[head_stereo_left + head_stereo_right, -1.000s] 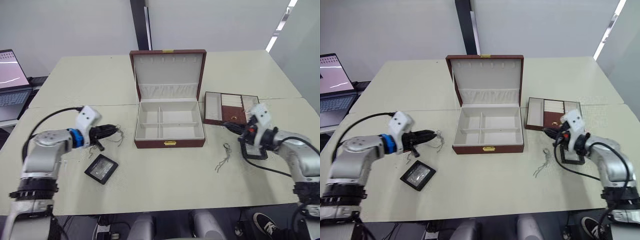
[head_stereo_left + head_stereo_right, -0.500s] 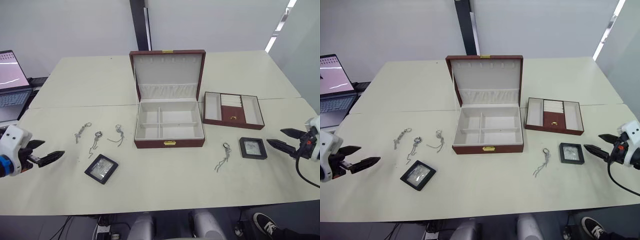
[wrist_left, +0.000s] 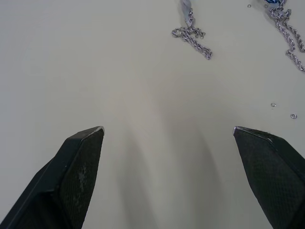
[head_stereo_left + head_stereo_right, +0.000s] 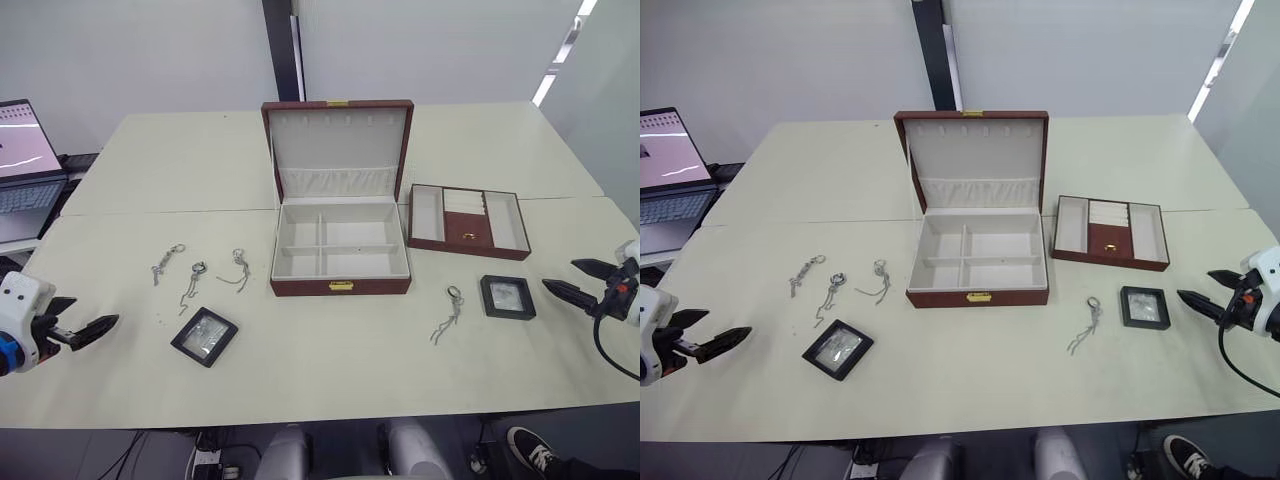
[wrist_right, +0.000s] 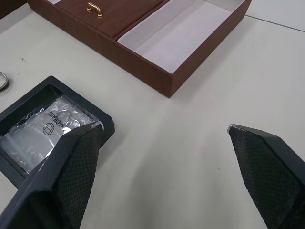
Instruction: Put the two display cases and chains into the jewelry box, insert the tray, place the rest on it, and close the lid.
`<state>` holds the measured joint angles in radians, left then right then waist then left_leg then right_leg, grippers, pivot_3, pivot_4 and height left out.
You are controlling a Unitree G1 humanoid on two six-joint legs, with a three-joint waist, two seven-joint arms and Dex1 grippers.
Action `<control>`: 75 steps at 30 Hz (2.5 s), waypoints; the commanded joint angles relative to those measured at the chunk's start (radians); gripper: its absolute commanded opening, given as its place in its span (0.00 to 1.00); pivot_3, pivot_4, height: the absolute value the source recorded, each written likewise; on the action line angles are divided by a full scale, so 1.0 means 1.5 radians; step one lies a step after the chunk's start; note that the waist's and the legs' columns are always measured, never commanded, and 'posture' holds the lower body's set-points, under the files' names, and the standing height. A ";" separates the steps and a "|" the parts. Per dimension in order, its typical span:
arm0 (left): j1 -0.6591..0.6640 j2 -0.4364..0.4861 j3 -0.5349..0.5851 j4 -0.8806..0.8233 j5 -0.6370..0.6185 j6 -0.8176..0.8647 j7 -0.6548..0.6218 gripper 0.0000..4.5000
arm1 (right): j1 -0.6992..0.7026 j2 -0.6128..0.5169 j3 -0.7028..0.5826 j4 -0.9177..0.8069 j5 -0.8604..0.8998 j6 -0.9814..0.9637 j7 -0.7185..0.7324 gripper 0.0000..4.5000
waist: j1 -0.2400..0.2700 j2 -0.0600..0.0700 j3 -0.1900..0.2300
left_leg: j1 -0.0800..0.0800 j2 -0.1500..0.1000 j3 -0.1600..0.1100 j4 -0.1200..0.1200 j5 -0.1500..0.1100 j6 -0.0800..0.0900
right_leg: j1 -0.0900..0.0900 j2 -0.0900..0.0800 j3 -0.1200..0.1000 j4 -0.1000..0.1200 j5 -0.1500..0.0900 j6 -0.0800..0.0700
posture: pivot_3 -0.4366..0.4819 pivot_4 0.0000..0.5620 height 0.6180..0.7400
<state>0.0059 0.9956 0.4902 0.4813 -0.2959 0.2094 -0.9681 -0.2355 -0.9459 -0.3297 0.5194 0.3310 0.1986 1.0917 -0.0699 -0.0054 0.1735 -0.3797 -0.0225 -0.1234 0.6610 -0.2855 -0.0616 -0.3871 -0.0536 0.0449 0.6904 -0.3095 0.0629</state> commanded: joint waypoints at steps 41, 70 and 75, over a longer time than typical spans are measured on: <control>-0.220 -0.149 -0.045 0.067 -0.018 -0.018 0.122 1.00 | 0.039 0.071 0.075 -0.603 0.197 0.139 0.016 0.99 | 0.027 -0.003 -0.002 | -0.001 -0.001 -0.004 0.001 0.000 0.000 | 0.000 -0.001 -0.002 -0.001 0.000 0.000 | 0.48 0.27 1.00; -0.414 -0.155 -0.118 0.424 0.055 -0.222 0.101 1.00 | 0.038 0.116 0.102 -0.588 0.179 0.102 -0.003 0.99 | 0.019 -0.004 -0.002 | -0.001 -0.001 -0.005 0.001 0.000 0.000 | 0.000 0.000 -0.002 0.000 0.000 0.000 | 0.48 0.27 1.00; -0.420 -0.156 -0.140 0.461 0.083 -0.235 0.103 1.00 | 0.028 0.116 0.103 -0.588 0.177 0.108 -0.005 0.99 | 0.019 -0.004 -0.002 | -0.001 -0.001 -0.005 0.001 0.000 0.000 | 0.000 0.000 -0.002 0.000 0.000 0.000 | 0.48 0.27 1.00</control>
<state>-0.6155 0.7556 0.2905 1.1565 -0.1910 -0.1278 -0.8149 -0.1768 -0.7636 -0.1621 -0.3470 0.5811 0.3601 1.0876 -0.0413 -0.0113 0.1701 -0.3810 -0.0245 -0.1305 0.6627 -0.2853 -0.0618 -0.3870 -0.0536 0.0415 0.6902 -0.3094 0.0629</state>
